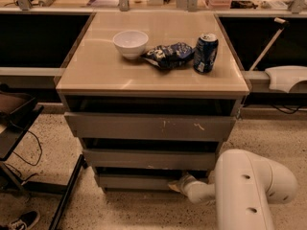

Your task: Open bottom drawer

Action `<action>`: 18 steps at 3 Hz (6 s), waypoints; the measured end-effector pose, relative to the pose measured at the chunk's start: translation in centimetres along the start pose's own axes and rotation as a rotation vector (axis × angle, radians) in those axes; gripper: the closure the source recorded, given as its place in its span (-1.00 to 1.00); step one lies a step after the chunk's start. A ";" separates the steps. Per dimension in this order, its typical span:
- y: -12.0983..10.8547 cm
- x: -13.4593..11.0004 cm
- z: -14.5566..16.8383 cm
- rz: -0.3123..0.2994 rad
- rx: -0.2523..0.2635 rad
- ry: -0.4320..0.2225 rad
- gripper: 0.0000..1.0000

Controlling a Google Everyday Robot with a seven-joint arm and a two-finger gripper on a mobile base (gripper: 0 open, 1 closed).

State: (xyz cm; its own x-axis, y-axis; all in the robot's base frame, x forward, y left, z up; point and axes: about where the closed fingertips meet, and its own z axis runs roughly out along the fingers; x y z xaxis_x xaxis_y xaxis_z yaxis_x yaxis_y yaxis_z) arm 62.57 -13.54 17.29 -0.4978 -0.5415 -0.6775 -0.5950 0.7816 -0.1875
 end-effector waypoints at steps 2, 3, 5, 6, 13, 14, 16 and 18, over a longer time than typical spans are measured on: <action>2.1 -1.3 -1.5 0.004 0.020 -0.059 1.00; 2.1 -1.3 -1.5 0.004 0.020 -0.059 1.00; 2.7 -1.2 -2.1 0.011 0.032 -0.057 1.00; 4.2 -0.6 -4.0 0.025 0.057 -0.045 1.00; 9.1 1.7 -19.7 0.312 0.299 0.015 -1.00; 9.1 1.7 -19.7 0.312 0.299 0.015 -1.00; 9.3 2.6 -19.5 -0.112 0.325 0.208 -1.00; 10.3 0.7 -18.5 -0.241 0.311 0.164 -1.00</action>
Offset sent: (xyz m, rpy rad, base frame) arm -0.1476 0.0833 0.0553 0.1657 -0.2418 -0.3307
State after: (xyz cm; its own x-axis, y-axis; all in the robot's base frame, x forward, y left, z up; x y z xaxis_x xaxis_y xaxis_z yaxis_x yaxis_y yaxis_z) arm 44.40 -11.60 28.00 -0.4760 -0.7428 -0.4708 -0.5005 0.6690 -0.5495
